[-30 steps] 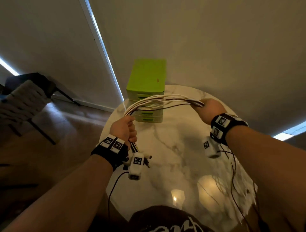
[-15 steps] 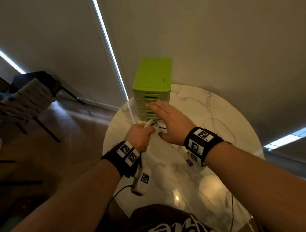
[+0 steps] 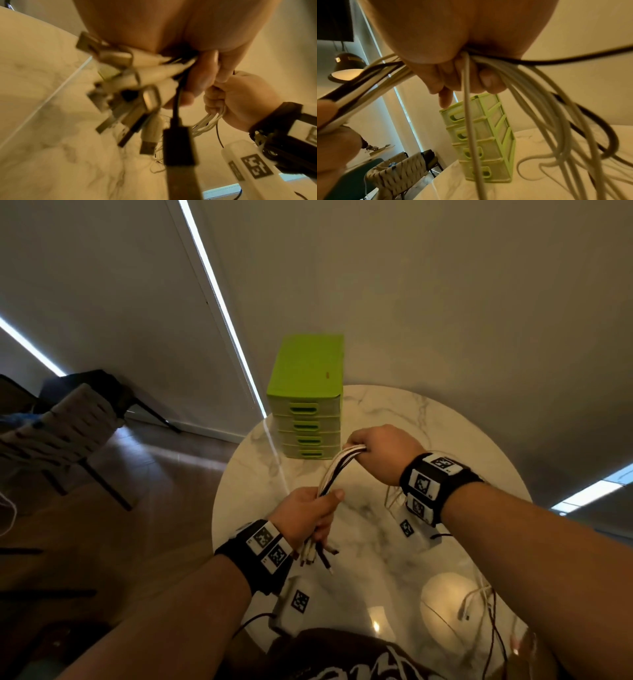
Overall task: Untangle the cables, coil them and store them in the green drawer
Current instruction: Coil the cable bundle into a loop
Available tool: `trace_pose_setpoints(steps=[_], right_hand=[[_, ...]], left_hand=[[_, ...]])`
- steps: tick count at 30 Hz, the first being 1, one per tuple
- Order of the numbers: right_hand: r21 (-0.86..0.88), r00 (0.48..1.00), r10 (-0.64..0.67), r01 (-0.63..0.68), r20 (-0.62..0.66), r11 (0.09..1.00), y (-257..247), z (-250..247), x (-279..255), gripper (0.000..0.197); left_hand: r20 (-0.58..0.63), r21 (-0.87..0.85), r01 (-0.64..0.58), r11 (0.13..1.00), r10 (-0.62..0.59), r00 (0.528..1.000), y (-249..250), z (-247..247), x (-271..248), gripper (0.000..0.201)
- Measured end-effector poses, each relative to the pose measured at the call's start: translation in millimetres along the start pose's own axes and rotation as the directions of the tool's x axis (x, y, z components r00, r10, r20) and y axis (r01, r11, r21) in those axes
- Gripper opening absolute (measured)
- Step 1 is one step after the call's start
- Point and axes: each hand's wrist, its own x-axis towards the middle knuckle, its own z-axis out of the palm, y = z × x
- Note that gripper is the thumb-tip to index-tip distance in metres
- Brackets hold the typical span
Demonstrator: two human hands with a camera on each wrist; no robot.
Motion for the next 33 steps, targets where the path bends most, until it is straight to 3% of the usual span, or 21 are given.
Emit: trace_pose_setpoints(steps=[3, 6, 7, 9, 11, 14, 17, 20, 22, 23, 25, 26, 27, 30, 33], right_hand=[[-0.137, 1.000, -0.002, 0.006, 0.030, 0.991, 6.9, 4.7, -7.9, 0.024], [-0.179, 0.954, -0.299, 0.287, -0.040, 0.941, -1.6, 12.9, -19.8, 0.054], [-0.175, 0.918, -0.396, 0.388, -0.008, 0.905, -6.0, 16.2, -22.6, 0.057], [-0.180, 0.895, -0.429, 0.445, 0.122, 0.877, -12.1, 18.0, -26.2, 0.040], [-0.205, 0.929, -0.310, 0.350, 0.203, 0.914, -7.5, 18.3, -25.3, 0.025], [-0.133, 0.986, -0.119, 0.134, 0.114, 0.982, 0.5, 19.4, -28.0, 0.022], [-0.049, 1.000, -0.006, 0.007, 0.028, 0.999, -2.3, 23.6, -28.9, 0.041], [0.001, 0.994, 0.091, -0.091, 0.054, 0.996, -6.3, 27.3, -28.6, 0.048], [-0.081, 0.999, 0.042, -0.042, 0.005, 0.996, -10.7, 29.5, -28.1, 0.036], [-0.108, 0.998, -0.042, 0.037, -0.045, 0.993, -12.7, 30.7, -27.7, 0.023], [-0.151, 0.957, -0.286, 0.276, -0.043, 0.949, -17.5, 32.2, -27.0, 0.037], [-0.148, 0.942, -0.336, 0.334, 0.012, 0.931, -20.9, 31.1, -26.8, 0.043], [-0.160, 0.943, -0.328, 0.332, 0.052, 0.930, -25.1, 27.6, -25.8, 0.040], [-0.230, 0.988, -0.115, 0.136, 0.102, 0.964, -35.2, 20.2, -19.0, 0.023], [-0.274, 0.996, 0.062, -0.040, 0.070, 0.961, -48.7, 23.2, -12.5, 0.020]], left_hand=[[-0.013, -0.038, 0.061, 0.997, -0.061, 0.998, 0.3, 9.7, -3.6, 0.046], [-0.029, -0.018, 0.071, 0.997, -0.071, 0.997, 3.4, 19.8, -7.1, 0.047], [-0.031, -0.019, 0.063, 0.998, -0.063, 0.997, 4.3, 22.3, -8.0, 0.047], [-0.051, -0.019, 0.051, 0.999, -0.052, 0.997, 5.6, 23.8, -10.1, 0.045], [-0.079, 0.038, 0.034, 0.999, -0.031, 0.996, 6.1, 22.2, -12.9, 0.041], [-0.073, 0.112, -0.046, 0.993, 0.054, 0.996, 5.2, 22.9, -12.8, 0.031], [-0.066, 0.112, -0.118, 0.987, 0.125, 0.990, 7.3, 25.9, -12.4, 0.016], [-0.042, 0.079, -0.131, 0.988, 0.134, 0.990, 10.4, 20.2, -11.8, 0.021], [-0.023, 0.088, -0.116, 0.989, 0.118, 0.993, 14.3, 13.2, -10.4, 0.032], [-0.008, 0.097, -0.116, 0.988, 0.118, 0.993, 16.0, 9.9, -9.4, 0.034], [0.025, 0.083, -0.098, 0.992, 0.096, 0.995, 19.1, 3.0, -6.0, 0.036], [0.041, 0.067, -0.076, 0.995, 0.074, 0.996, 20.6, -0.5, -4.6, 0.036], [0.063, 0.060, -0.063, 0.996, 0.060, 0.996, 21.2, -4.3, -3.4, 0.036], [0.159, 0.068, -0.092, 0.993, 0.080, 0.984, 18.9, -14.9, -0.8, 0.027], [0.214, 0.036, -0.060, 0.998, 0.051, 0.975, 16.1, -30.2, 4.3, 0.020]])
